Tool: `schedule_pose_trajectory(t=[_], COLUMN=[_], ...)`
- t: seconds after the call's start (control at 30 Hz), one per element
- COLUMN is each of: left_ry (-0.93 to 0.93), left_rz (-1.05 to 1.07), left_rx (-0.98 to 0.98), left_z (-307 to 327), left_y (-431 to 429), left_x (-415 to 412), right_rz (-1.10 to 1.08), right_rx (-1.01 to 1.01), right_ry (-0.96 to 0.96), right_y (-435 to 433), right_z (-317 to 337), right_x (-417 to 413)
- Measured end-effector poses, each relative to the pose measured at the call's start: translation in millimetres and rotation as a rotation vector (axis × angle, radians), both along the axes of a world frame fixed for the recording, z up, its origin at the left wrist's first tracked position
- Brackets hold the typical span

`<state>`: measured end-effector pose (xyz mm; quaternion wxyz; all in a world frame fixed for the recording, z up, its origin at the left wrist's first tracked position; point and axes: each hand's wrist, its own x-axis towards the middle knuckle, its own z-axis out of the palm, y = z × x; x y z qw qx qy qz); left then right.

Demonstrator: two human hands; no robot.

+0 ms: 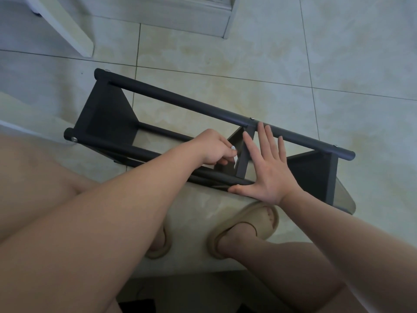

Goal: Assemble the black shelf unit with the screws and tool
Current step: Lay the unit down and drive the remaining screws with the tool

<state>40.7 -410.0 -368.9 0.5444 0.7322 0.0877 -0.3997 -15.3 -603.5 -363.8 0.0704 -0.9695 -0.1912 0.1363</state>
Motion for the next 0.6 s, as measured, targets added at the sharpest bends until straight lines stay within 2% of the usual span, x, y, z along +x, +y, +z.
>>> schedule_pose_trajectory(t=[0.6], left_ry=[-0.025], left_rz=[-0.076], left_rx=[0.029], left_z=[-2.7], left_y=[-1.5], left_x=[-0.4], right_rz=[0.005], right_rx=[0.001], right_ry=[0.006], right_y=[0.3], right_z=[1.1], right_x=[0.1])
